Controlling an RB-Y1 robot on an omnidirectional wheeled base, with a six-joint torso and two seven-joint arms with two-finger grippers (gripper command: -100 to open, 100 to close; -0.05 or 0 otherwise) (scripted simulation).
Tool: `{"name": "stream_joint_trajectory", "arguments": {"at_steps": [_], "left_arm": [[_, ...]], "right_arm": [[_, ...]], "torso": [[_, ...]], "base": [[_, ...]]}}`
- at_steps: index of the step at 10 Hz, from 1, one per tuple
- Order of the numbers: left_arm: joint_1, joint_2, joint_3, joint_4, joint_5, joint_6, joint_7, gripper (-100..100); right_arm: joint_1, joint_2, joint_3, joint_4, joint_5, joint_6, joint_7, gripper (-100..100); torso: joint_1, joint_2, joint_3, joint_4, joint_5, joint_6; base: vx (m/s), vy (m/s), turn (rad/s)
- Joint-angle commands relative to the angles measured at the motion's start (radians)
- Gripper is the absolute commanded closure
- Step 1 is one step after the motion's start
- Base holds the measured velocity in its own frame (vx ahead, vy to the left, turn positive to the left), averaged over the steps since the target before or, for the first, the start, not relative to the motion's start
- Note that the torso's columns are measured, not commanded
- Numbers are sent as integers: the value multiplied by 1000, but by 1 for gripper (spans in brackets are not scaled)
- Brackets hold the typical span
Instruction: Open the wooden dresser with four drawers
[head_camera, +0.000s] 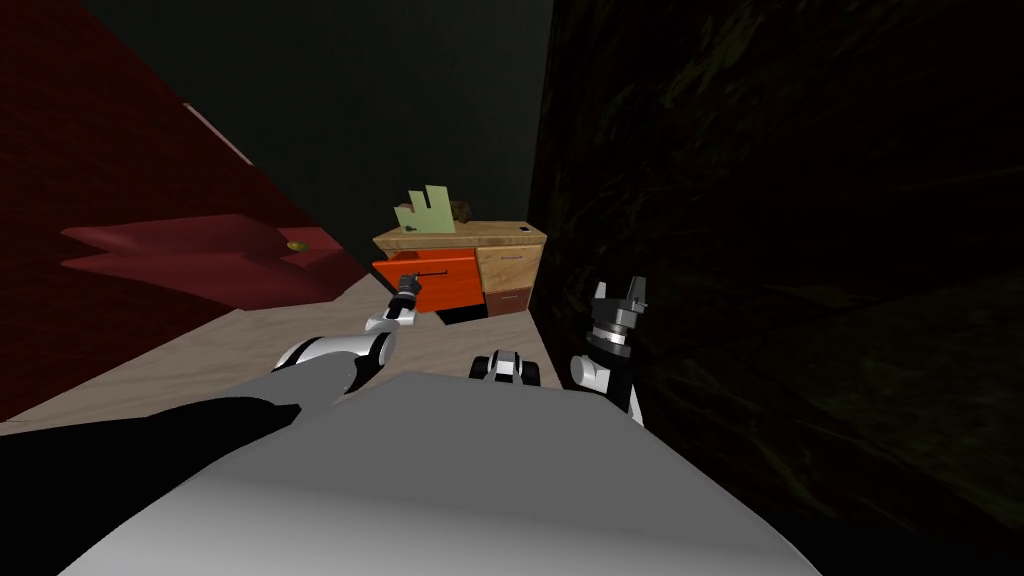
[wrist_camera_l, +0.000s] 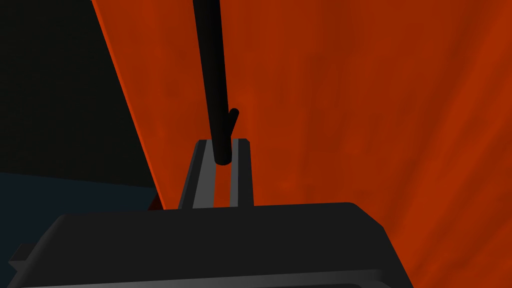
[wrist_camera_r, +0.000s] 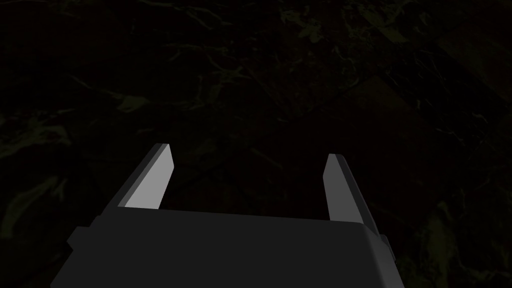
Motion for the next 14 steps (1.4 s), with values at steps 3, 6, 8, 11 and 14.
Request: {"name": "stream_joint_trajectory", "arguments": {"at_steps": [3,6,8,11,14], "left_arm": [[115,43,12,-96,-20,17,95,100],[157,82,15,-97,-36,-7,154,100],[198,120,18,-98,-53,-30,212,100],[185,116,-4,-132,-43,5,199,-100],[147,91,-28,-147,-27,43,165,-100]], "right_arm": [[0,0,0,0,0,0,0,0],[0,0,0,0,0,0,0,0],[0,0,0,0,0,0,0,0],[0,0,0,0,0,0,0,0],[0,0,0,0,0,0,0,0]], "torso": [[-2,-1,0,1,-2,-1],[-3,0,0,2,-2,1],[-5,2,1,2,-3,1],[-7,1,0,3,-4,5],[-5,5,3,6,-5,4]], "base": [[24,-77,-16],[25,-68,-15],[19,-110,-26],[4,-55,43],[-60,71,86]]}}
